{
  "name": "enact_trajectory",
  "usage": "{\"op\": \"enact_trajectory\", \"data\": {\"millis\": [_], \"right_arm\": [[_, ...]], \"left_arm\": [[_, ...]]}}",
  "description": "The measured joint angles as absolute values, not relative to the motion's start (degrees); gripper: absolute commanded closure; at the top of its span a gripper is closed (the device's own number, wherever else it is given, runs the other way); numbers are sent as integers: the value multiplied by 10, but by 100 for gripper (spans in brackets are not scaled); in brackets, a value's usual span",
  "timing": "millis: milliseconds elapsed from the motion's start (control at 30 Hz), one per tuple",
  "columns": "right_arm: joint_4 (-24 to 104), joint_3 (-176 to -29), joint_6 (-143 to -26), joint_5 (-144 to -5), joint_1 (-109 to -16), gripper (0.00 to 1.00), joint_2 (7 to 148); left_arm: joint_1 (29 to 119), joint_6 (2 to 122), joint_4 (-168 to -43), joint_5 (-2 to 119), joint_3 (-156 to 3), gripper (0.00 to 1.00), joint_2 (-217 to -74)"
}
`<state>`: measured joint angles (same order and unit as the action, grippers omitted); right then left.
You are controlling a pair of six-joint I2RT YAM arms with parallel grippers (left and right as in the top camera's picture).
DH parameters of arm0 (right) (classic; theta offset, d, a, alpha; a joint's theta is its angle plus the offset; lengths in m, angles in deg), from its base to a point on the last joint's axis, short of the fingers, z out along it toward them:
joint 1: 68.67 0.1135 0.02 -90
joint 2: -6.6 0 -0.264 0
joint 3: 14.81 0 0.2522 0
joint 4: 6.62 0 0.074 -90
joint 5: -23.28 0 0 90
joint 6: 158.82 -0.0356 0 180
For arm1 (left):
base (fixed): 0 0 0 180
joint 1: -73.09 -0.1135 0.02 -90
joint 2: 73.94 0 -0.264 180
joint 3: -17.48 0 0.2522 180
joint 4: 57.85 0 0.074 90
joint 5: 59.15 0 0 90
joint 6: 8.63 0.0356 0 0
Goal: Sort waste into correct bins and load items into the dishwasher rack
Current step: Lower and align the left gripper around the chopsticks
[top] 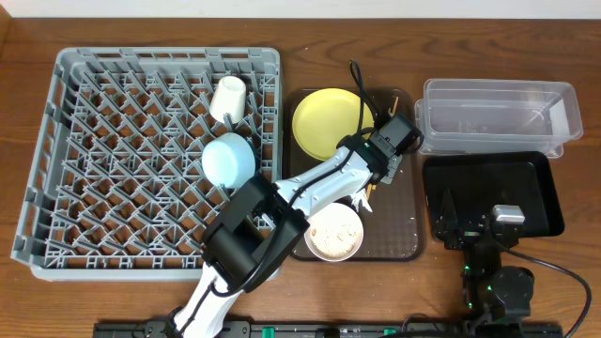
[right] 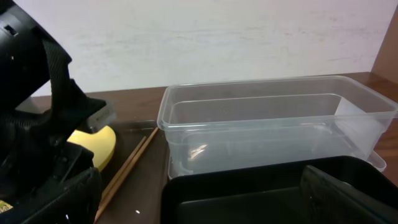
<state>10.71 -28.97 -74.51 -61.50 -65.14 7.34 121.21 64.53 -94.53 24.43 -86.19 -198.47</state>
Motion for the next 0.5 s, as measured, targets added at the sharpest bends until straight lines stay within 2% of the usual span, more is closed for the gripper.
{"op": "enact_trajectory", "data": {"millis": [500], "right_arm": [[107, -290, -745, -615, -651, 1, 73]], "left_arm": [[1212, 639, -940, 244, -861, 85, -2000]]}}
